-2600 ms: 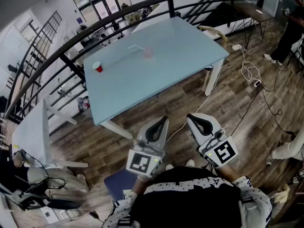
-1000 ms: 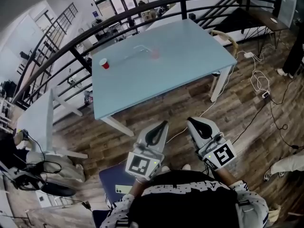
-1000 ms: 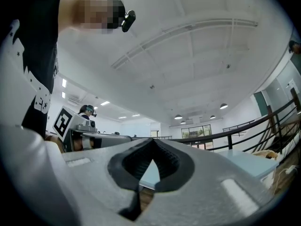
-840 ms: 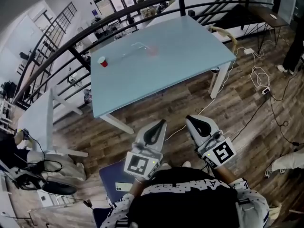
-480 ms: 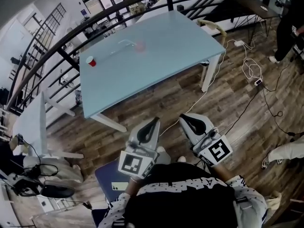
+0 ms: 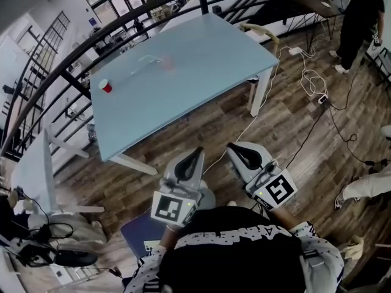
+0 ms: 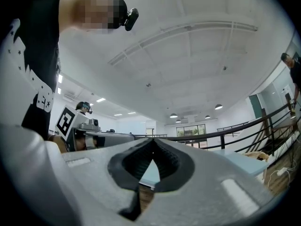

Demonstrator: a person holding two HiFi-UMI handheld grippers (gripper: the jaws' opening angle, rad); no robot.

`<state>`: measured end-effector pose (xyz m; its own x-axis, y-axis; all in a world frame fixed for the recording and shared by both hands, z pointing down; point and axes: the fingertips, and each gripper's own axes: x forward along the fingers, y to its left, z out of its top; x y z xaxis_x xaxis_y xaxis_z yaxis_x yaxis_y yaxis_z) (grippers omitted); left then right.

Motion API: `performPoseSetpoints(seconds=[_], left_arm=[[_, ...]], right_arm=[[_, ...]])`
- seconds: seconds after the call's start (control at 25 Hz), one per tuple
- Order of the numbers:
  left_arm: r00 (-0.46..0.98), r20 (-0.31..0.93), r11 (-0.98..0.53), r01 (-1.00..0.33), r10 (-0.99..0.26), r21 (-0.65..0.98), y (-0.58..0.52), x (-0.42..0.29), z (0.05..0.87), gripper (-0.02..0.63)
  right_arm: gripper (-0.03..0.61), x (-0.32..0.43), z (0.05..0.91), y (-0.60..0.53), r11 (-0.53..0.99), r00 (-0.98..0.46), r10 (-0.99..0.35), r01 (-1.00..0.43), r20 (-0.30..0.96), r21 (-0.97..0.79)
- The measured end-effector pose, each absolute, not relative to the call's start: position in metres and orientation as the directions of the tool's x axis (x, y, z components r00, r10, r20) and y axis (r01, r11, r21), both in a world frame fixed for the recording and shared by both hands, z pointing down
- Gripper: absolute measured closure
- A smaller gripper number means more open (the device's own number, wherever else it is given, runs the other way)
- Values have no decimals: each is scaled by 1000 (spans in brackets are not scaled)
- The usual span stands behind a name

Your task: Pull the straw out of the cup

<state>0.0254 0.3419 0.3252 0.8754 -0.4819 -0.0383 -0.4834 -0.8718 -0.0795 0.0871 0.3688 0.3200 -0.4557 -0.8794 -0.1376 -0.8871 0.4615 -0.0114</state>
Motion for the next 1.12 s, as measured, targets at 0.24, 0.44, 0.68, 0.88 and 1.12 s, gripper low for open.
performPoseSetpoints(seconds=[0.24,0.44,0.68,0.88,1.12], left_arm=[[892,-47,-891,-451,-449,-58,315,22,329,624],[903,-39,-901,-430,-428,-51,282,21,334,624],[903,-21,-903,-429,-429,-11,236,16,339,624],[899,-19,-900,-437,-437,5,202,7,342,624],[888,1,-887,-459,-460,50,164,-15,338,624]], right_arm=[[578,80,319,339,453,-451,-882,-891,-140,17],[578,76,326,307,450,-448,-888,-893,-103,5],[578,73,329,262,441,-440,-893,-898,-95,18],[578,65,331,226,445,-444,-891,-895,-91,15],[578,42,331,184,462,-462,-883,-887,-79,21]])
